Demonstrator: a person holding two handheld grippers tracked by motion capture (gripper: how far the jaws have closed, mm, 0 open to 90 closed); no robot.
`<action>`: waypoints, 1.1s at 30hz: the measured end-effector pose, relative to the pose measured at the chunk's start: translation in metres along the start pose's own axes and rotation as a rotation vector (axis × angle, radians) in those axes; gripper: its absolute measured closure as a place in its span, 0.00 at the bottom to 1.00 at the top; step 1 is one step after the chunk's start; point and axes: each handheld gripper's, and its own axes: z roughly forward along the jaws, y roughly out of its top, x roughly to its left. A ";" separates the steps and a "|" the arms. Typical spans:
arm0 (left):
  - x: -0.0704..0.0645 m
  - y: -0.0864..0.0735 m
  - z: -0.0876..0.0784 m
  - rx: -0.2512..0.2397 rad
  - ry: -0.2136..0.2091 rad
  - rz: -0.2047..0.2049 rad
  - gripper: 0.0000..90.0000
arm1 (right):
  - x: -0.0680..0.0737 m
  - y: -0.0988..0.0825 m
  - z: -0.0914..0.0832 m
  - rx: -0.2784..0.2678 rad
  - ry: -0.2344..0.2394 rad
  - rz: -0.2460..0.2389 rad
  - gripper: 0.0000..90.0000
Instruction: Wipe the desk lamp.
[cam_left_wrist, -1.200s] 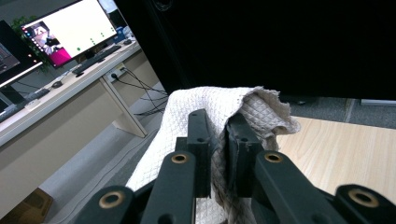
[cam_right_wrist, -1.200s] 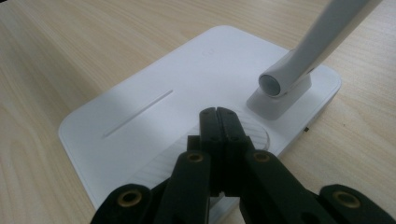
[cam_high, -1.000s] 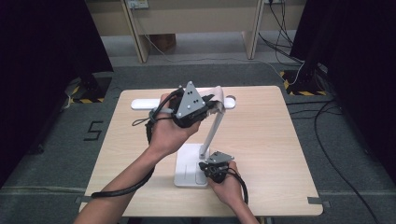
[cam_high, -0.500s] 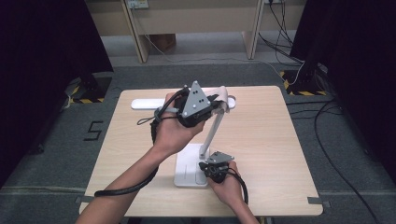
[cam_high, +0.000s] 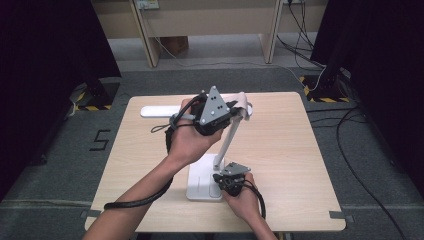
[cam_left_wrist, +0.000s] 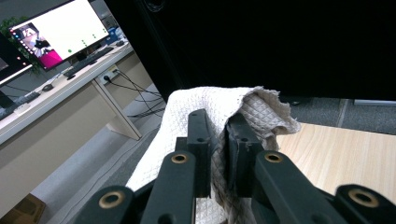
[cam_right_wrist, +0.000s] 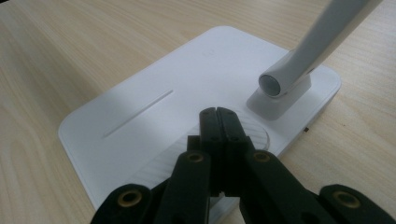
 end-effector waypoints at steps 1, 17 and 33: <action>0.000 0.000 0.001 -0.001 -0.001 0.001 0.91 | 0.000 0.000 0.000 0.001 0.000 0.001 1.00; -0.004 0.006 0.009 0.009 -0.011 0.011 0.91 | 0.000 0.000 0.000 -0.003 -0.003 -0.006 1.00; -0.010 0.011 0.017 0.005 -0.021 0.011 0.90 | 0.000 -0.001 0.000 -0.005 -0.003 -0.005 1.00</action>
